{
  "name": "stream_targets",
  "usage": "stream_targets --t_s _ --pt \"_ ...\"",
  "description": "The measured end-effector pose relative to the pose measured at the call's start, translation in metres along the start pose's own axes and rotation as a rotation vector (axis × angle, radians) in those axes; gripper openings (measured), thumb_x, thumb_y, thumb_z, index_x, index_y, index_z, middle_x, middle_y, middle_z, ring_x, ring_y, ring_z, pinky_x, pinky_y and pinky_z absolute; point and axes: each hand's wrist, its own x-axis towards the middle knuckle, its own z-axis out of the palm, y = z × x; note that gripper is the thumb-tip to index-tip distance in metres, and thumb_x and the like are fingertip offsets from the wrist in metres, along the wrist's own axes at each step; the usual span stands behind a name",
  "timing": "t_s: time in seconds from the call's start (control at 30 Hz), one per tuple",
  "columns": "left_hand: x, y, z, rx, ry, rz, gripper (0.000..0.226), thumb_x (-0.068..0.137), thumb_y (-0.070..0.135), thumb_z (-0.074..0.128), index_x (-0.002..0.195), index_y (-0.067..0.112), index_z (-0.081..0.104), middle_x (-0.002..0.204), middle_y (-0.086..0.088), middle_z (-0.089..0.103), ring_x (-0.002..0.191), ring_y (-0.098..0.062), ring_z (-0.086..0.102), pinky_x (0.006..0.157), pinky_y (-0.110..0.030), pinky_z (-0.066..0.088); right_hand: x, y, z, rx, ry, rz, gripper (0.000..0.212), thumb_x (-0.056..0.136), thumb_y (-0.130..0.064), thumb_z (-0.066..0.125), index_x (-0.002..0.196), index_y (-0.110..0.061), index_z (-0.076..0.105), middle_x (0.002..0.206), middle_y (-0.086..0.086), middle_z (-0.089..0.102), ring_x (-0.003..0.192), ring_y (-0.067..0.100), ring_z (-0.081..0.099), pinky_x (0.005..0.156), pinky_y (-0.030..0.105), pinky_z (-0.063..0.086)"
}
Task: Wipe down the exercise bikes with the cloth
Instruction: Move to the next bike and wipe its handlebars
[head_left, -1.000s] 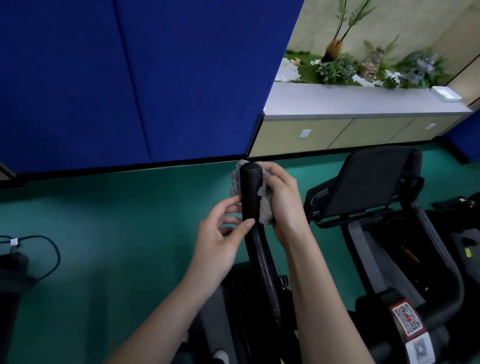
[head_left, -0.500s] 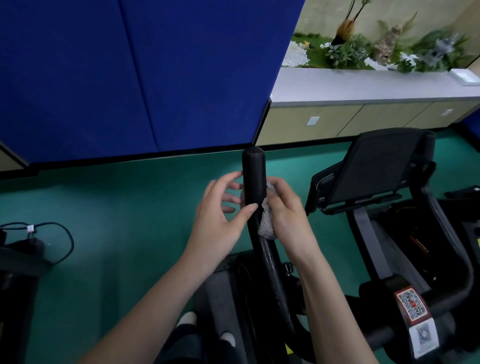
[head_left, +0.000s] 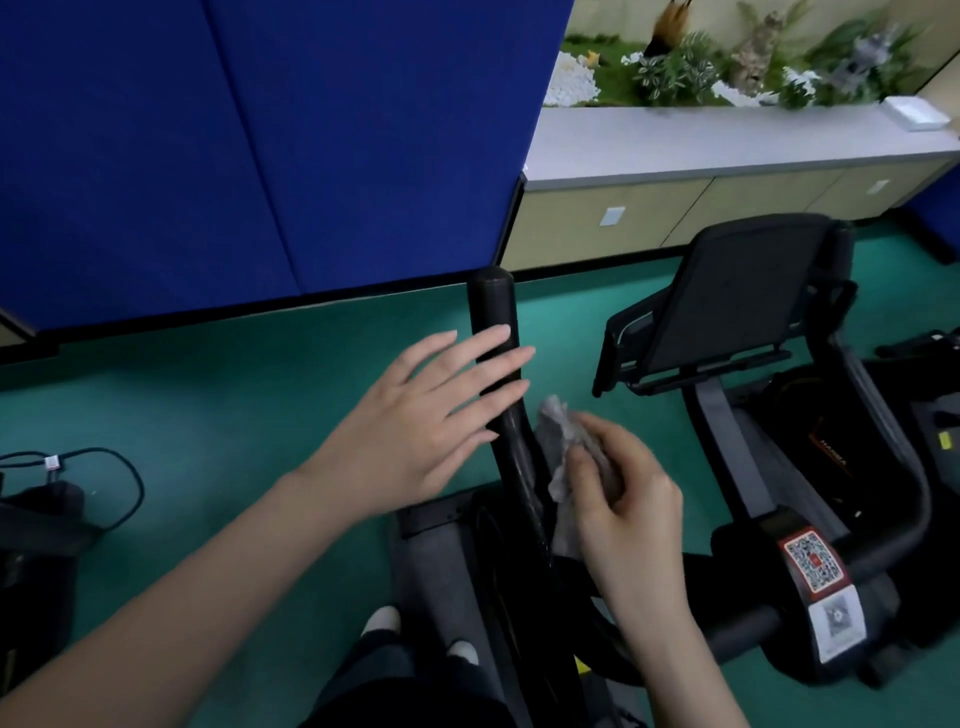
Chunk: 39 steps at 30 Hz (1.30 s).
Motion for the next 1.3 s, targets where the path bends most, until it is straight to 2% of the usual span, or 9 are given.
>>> stream_targets --t_s 0.07,0.2,0.4,0.53,0.67,0.83,1.03,1.13,1.3 --pt "0.005 -0.005 -0.003 -0.027 -0.026 0.026 0.041 0.093 0.028 0.05 0.131 0.014 0.055 0.15 -0.003 0.038 0.144 -0.023 0.024 0.117 -0.042 0.016 0.005 -0.007 0.006 -0.015 0.057 -0.106 0.026 0.084 -0.007 0.055 0.105 -0.014 0.069 0.104 -0.005 0.064 0.098 -0.006 0.057 0.087 0.007 0.039" --pt "0.013 -0.017 -0.009 -0.057 -0.079 0.065 0.047 0.087 0.032 0.059 0.13 0.014 0.055 0.145 -0.001 0.044 0.143 -0.021 0.025 0.118 -0.042 0.012 0.006 -0.008 0.014 -0.071 -0.063 -0.204 0.026 0.084 -0.003 0.055 0.107 -0.009 0.068 0.107 -0.004 0.063 0.103 0.01 0.058 0.091 0.014 0.041" --pt "0.02 -0.023 -0.009 -0.183 -0.038 0.07 0.048 0.081 0.031 0.068 0.124 0.011 0.059 0.135 -0.001 0.053 0.138 -0.021 0.033 0.118 -0.04 0.016 -0.024 -0.001 -0.018 -0.088 -0.151 -0.142 0.026 0.082 -0.005 0.057 0.102 -0.017 0.07 0.101 -0.012 0.065 0.101 0.002 0.06 0.089 0.01 0.039" --pt "0.02 -0.022 -0.005 -0.248 -0.014 0.069 0.048 0.083 0.034 0.066 0.124 0.011 0.058 0.133 -0.001 0.053 0.139 -0.022 0.032 0.117 -0.043 0.017 -0.015 -0.009 -0.018 -0.073 -0.044 -0.034 0.028 0.083 -0.009 0.055 0.103 -0.025 0.067 0.093 -0.017 0.065 0.09 0.0 0.062 0.08 0.008 0.04" --pt "0.018 -0.022 -0.005 -0.296 -0.01 0.059 0.048 0.082 0.031 0.065 0.125 0.011 0.058 0.134 -0.001 0.051 0.14 -0.02 0.029 0.118 -0.041 0.013 0.004 -0.02 0.009 -0.138 -0.046 -0.142 0.034 0.082 0.002 0.057 0.11 -0.014 0.068 0.102 -0.012 0.065 0.102 0.006 0.058 0.09 0.012 0.04" --pt "0.017 -0.02 -0.005 -0.336 -0.015 0.026 0.047 0.082 0.028 0.062 0.126 0.011 0.058 0.135 0.0 0.05 0.141 -0.018 0.026 0.118 -0.038 0.011 -0.023 -0.015 -0.001 -0.188 -0.109 -0.238 0.035 0.079 0.01 0.057 0.106 -0.008 0.069 0.106 -0.003 0.068 0.102 0.015 0.056 0.09 0.019 0.043" --pt "0.012 0.001 -0.005 -0.327 -0.041 0.071 0.047 0.088 0.043 0.057 0.123 0.013 0.06 0.133 0.0 0.053 0.141 -0.02 0.027 0.119 -0.042 0.009 -0.063 -0.003 -0.04 -0.165 -0.166 -0.05 0.028 0.084 -0.011 0.054 0.106 -0.019 0.069 0.09 -0.023 0.061 0.091 0.004 0.06 0.08 0.012 0.041" --pt "0.007 0.015 0.001 -0.337 -0.119 0.104 0.046 0.093 0.046 0.048 0.125 0.015 0.059 0.127 0.004 0.057 0.137 -0.016 0.034 0.12 -0.042 0.008 -0.059 0.0 -0.037 -0.166 -0.077 0.003 0.028 0.084 -0.013 0.053 0.106 -0.022 0.068 0.089 -0.016 0.062 0.088 0.003 0.06 0.08 0.011 0.04" --pt "0.007 0.023 0.008 -0.247 -0.104 0.06 0.039 0.1 0.039 0.033 0.114 0.015 0.061 0.114 0.002 0.061 0.125 -0.017 0.045 0.119 -0.043 0.009 -0.068 0.005 -0.019 -0.236 -0.024 -0.017 0.026 0.083 -0.008 0.054 0.105 -0.014 0.067 0.088 -0.008 0.062 0.09 0.01 0.057 0.082 0.006 0.037"
